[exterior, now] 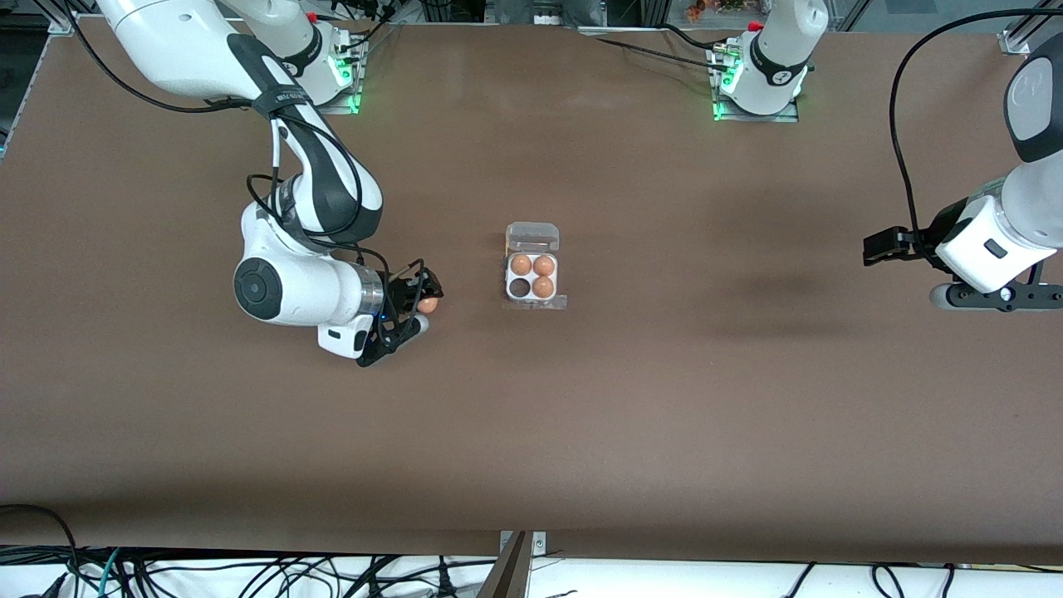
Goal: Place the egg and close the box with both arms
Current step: 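Lift the egg and carry it toward the egg box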
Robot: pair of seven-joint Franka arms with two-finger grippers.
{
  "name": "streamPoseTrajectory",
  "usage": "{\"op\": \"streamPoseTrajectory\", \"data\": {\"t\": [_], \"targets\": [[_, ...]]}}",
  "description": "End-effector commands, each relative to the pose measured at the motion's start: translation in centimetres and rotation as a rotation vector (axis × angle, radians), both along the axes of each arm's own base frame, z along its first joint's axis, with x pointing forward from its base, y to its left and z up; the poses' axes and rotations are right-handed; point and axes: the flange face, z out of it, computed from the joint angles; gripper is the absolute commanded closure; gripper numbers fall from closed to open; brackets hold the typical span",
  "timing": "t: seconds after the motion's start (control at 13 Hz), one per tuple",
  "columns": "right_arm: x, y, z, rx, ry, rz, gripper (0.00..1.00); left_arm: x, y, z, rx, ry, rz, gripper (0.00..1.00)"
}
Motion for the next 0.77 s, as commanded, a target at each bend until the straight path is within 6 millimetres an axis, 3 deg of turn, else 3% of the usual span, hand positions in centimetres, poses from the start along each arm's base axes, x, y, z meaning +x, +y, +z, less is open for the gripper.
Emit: {"op": "streamPoseTrajectory", "data": {"t": [0.0, 0.62, 0.69], "targets": [[0.5, 0.9, 1.5, 0.031, -0.084, 0.116, 0.88, 0.1, 0.1, 0.6, -0.015, -0.003, 0.009, 0.0], [2.3, 0.6, 2.1, 0.237, -0.314, 0.357, 0.88, 0.1, 0.1, 0.5, -0.015, -0.002, 0.006, 0.0], [1.9, 1.7, 2.5, 0.263, -0.35, 0.386, 0.88, 0.1, 0.2, 0.5, -0.015, -0.002, 0.008, 0.0]]}}
